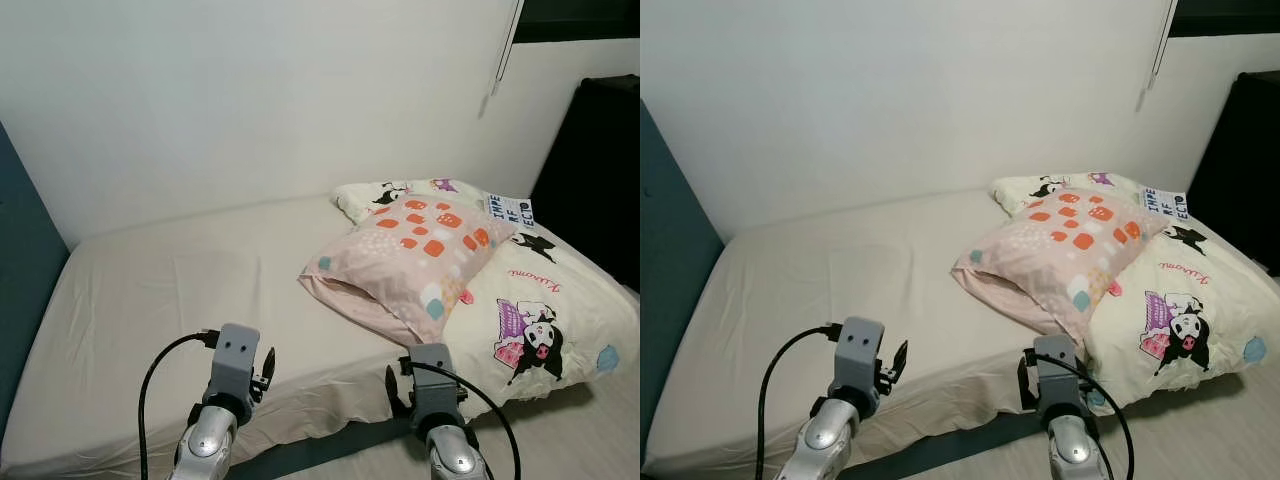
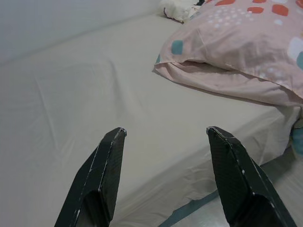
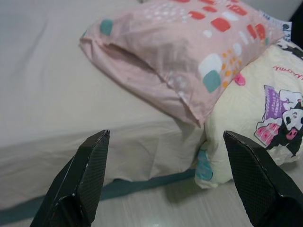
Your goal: Clean up the room
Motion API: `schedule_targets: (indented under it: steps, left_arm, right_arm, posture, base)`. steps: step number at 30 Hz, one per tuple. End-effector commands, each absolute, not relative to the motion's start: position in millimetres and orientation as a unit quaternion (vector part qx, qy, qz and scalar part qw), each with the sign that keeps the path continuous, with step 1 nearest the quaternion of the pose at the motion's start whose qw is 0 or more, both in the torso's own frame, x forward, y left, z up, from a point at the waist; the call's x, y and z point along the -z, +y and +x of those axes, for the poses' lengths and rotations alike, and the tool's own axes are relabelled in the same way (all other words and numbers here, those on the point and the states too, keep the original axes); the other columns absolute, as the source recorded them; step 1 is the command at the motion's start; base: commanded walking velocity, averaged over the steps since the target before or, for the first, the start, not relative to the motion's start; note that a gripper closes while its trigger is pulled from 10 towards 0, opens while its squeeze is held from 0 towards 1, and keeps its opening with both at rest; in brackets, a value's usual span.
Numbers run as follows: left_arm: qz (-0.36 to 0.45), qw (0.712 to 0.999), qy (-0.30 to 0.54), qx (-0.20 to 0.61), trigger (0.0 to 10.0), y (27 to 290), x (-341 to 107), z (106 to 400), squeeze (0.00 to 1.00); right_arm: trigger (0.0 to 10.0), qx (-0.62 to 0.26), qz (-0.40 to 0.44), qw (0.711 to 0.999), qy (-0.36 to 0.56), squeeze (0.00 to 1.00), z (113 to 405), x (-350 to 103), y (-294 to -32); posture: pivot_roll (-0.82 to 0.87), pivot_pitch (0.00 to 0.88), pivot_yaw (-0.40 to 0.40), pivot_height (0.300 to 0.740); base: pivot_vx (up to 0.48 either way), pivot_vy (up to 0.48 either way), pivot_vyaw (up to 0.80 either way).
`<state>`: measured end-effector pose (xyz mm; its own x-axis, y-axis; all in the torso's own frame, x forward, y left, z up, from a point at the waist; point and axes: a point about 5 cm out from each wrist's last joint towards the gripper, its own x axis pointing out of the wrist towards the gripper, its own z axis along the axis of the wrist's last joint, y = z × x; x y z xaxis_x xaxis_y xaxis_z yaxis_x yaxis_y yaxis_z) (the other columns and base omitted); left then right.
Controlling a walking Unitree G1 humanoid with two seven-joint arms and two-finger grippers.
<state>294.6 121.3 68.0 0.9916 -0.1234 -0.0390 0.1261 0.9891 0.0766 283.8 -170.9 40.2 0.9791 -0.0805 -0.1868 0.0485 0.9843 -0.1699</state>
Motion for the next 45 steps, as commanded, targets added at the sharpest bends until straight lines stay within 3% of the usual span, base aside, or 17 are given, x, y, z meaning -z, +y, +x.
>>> schedule_targets:
  steps: [1,9,26,45]
  left_arm:
    - [0.035,0.998,0.017,0.055,10.0,121,-67,296,0.0]
    - [0.034,0.998,0.016,0.051,10.0,122,-68,299,0.0]
    - [0.039,0.998,0.019,0.036,10.0,132,-62,290,0.0]
    - [0.038,0.998,0.024,0.041,10.0,128,-58,286,0.0]
  right_arm:
    - [10.0,0.036,-0.071,0.993,0.091,0.0,283,-40,-174]
    - [10.0,0.032,-0.03,0.996,0.079,0.0,285,-44,-172]
    - [10.0,-0.005,-0.061,0.993,0.104,0.0,289,-36,-158]
    - [10.0,0.013,-0.084,0.99,0.114,0.0,284,-32,-171]
  posture:
    - [-0.08,0.036,-0.012,0.74]
    - [-0.08,0.018,-0.002,0.74]
    - [-0.04,0.001,-0.036,0.74]
    - [-0.06,0.0,-0.034,0.74]
  base:
    - [0.0,0.0,0.0]
    - [0.0,0.0,0.0]
    - [0.0,0.0,0.0]
    - [0.0,0.0,0.0]
